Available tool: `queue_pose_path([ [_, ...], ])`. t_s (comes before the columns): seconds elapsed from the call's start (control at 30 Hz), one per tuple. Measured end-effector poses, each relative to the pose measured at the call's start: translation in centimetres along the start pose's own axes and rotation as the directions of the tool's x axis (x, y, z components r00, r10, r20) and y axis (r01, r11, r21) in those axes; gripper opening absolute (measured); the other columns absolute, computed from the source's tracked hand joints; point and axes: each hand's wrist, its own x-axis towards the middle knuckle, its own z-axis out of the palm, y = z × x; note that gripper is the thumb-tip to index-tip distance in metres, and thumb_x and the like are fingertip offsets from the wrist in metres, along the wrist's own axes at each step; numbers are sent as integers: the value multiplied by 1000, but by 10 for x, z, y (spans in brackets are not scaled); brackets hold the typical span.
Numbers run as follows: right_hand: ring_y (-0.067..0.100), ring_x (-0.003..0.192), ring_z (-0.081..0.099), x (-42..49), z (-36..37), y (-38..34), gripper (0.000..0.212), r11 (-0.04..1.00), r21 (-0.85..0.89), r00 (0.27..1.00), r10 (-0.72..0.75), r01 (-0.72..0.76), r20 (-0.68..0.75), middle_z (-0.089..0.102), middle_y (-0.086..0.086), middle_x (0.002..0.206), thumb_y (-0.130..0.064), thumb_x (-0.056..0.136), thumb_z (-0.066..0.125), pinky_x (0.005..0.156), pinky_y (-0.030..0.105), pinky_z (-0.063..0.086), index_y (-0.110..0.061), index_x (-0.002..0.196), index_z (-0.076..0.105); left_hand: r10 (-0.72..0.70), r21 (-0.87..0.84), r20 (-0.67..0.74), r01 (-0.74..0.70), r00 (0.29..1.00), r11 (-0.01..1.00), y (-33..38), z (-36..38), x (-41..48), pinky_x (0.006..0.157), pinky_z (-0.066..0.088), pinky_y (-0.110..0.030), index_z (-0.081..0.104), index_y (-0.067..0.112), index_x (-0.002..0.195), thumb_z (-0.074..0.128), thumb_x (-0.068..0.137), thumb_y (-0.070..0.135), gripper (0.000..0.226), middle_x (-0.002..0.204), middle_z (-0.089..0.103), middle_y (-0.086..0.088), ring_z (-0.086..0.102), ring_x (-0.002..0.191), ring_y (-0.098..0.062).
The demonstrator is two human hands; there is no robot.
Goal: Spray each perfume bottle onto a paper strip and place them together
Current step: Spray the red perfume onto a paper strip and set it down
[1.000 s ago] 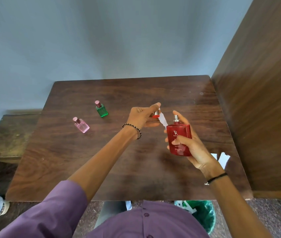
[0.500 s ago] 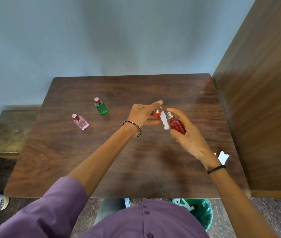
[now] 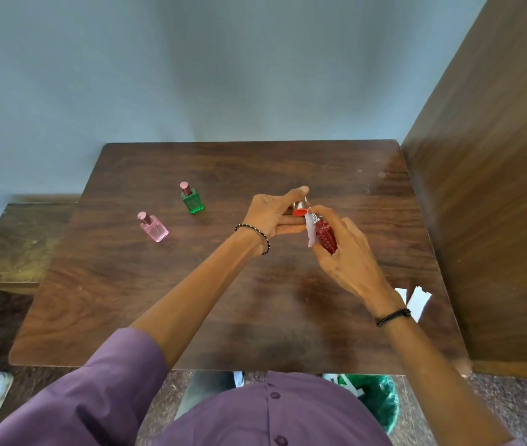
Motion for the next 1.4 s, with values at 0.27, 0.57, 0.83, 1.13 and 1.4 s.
queue_pose_path([
  [0.27, 14, 80, 57, 1, 4, -1, 47, 999, -52, 999, 2, -4, -50, 55, 7, 105, -32, 99, 62, 59, 12, 35, -38, 143, 46, -15, -15, -3, 15, 1000, 1000, -2, 1, -2, 66, 63, -32, 73, -10, 101, 81, 82, 35, 49, 91, 77, -22, 77, 84, -32],
  [0.57, 6, 76, 54, 1, 11, 4, 57, 999, -52, 998, -4, 1, -67, 50, 1, 97, -33, 99, 61, 57, 13, 37, -49, 147, 36, -13, -19, 1, 14, 1000, 1000, -5, 1, -2, 67, 63, -32, 75, -5, 91, 82, 81, 35, 41, 91, 77, -23, 77, 84, -33],
  [0.83, 7, 71, 54, 0, 10, 2, 55, 994, -104, 992, 4, -17, -129, 49, 0, 95, -33, 96, 64, 53, 14, 37, -50, 140, 37, 7, -22, -16, -7, 1000, 1000, -3, 1, -3, 71, 64, -36, 74, -7, 98, 81, 82, 33, 43, 99, 75, -26, 77, 87, -32],
  [1.13, 19, 75, 58, -2, 6, -1, 59, 981, -193, 996, 9, -27, -90, 49, 2, 99, -27, 94, 67, 52, 15, 36, -46, 140, 37, 27, -11, 3, -27, 1000, 1000, -5, 3, -4, 77, 64, -40, 76, -5, 99, 80, 82, 35, 44, 96, 76, -23, 77, 90, -32],
  [1.4, 7, 75, 49, -5, 1, -6, 64, 989, -136, 984, 28, -53, -177, 46, -2, 103, -30, 94, 68, 56, 10, 29, -49, 147, 35, 49, 8, -4, -49, 999, 999, -6, 3, -4, 77, 64, -40, 77, 5, 88, 80, 82, 37, 33, 95, 78, -17, 77, 90, -30],
])
